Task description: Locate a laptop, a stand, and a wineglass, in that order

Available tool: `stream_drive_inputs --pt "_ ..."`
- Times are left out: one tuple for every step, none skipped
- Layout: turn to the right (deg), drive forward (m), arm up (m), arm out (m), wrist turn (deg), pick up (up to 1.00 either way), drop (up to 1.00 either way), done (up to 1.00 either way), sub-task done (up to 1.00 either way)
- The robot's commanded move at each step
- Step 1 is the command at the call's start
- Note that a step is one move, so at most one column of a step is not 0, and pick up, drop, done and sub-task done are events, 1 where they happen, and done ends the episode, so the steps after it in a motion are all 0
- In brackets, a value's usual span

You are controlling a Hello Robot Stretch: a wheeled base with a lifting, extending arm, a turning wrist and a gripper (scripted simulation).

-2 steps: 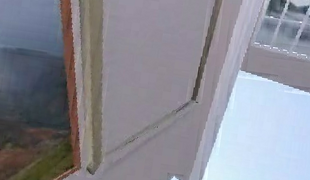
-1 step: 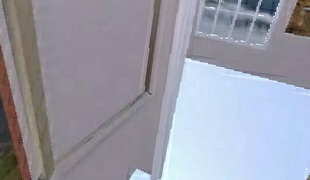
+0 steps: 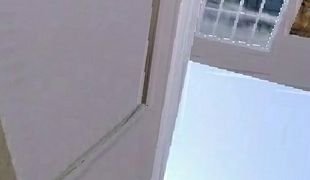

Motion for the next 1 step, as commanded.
stream_drive_inputs --pt "21.0 0.0 0.0 0.0 0.0 0.0 0.0 0.0 0.0"
